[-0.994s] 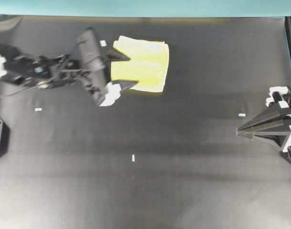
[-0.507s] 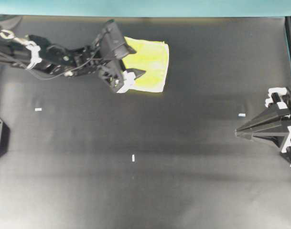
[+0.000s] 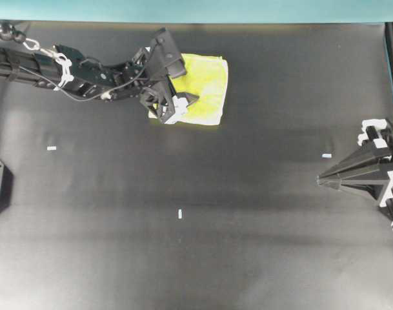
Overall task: Push a yellow cloth with the left arm to wipe the desk.
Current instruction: 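Drag the held cloth with the left gripper toward the near-left table corner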
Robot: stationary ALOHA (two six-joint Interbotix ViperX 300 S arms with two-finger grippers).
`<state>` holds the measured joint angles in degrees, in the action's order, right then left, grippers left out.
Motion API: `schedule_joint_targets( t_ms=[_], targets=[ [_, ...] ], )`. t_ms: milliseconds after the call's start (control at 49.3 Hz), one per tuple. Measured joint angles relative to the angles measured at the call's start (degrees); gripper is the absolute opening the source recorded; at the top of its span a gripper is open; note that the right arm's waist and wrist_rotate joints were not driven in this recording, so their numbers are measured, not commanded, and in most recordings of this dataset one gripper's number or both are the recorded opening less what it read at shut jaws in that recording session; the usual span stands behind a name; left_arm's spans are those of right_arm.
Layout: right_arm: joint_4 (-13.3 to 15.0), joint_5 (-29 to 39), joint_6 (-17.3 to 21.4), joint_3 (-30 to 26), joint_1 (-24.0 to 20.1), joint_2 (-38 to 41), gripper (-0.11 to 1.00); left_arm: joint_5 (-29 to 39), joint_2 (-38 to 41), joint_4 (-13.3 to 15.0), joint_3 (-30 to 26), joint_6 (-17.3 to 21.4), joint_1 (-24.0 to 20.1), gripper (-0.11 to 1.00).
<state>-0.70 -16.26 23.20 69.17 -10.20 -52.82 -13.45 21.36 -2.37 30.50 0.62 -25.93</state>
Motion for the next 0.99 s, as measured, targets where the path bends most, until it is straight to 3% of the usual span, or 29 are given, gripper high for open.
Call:
schedule_joint_targets(
  t_ms=[304,994],
  targets=[
    [0.0,0.0,0.0,0.2,0.0,0.0,0.0,-2.3,-1.8,0.0,4.9,0.0,2.2,0.87],
    [0.0,-0.5,0.0,0.3,0.1,0.0,0.0,-8.4,-15.1,0.0,26.5,-3.1,15.7,0.87]
  ],
)
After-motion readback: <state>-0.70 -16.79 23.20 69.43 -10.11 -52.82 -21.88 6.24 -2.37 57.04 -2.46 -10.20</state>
